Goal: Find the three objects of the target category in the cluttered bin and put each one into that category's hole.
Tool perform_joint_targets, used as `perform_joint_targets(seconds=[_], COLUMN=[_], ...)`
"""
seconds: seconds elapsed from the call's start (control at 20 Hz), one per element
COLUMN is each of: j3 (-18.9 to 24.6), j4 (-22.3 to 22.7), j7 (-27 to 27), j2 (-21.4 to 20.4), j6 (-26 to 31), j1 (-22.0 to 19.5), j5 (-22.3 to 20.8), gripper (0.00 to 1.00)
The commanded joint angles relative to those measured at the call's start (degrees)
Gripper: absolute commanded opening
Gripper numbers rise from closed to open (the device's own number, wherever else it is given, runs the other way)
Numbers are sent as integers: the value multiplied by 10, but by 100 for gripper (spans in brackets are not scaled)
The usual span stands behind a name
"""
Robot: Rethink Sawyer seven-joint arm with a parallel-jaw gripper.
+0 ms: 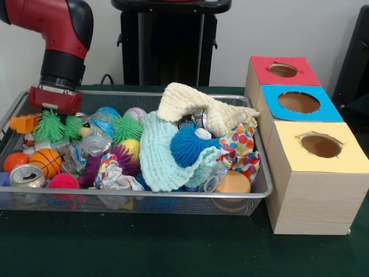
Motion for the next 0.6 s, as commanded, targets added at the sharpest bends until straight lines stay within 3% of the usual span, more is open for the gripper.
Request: perform_joint_targets(seconds=[0.05, 0.15, 0.4, 0.6], j3=[12, 20, 1, 4], j4=[-81, -73, -34, -19], j7=[25, 34, 38, 43], j2=[71, 62, 39, 13], j6=[143, 149, 129, 149], j1=[-26, -28, -9, 3], j5=[17, 4, 26, 19], gripper=[0, 0, 0, 0])
